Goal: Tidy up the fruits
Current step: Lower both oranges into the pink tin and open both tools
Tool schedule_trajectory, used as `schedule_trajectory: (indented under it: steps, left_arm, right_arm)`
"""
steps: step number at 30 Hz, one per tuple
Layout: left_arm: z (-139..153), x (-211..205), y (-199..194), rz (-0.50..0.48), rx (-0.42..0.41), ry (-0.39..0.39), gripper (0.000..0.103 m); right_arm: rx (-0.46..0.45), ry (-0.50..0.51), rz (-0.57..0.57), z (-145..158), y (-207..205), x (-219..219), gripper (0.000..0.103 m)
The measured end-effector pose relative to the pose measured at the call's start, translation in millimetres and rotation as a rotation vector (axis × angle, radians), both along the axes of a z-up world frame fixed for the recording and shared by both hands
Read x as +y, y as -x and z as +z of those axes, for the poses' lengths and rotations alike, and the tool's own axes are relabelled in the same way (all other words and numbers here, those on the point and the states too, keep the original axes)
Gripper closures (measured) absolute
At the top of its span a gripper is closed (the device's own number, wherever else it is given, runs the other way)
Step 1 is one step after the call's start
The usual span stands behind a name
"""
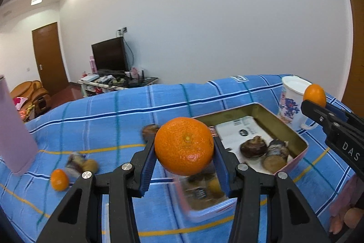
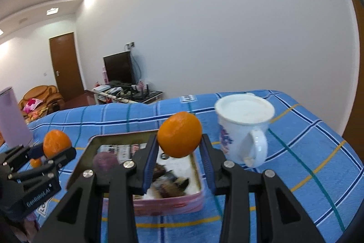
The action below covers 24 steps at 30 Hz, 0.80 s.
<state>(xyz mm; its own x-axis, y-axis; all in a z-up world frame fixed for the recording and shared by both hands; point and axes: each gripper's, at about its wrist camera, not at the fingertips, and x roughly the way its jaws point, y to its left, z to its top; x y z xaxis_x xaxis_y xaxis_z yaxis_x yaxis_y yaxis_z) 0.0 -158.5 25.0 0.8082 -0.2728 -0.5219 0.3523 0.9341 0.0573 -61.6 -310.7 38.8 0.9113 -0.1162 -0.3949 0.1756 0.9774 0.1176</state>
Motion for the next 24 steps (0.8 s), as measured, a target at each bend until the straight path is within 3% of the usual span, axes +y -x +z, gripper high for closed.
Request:
schedule_trajectory:
  steps: [10, 24]
  left_arm:
    - [-11, -50, -29, -0.012, 0.025, -0.059, 0.054]
    - [-32, -68, -47, -0.023, 0.093, -0.121, 0.053]
  right_arm:
    - [0.073, 0.02, -0.006, -11, -38, -8, 0.063]
    - [0.215, -0.042, 0.141, -33, -83, -11, 0.062]
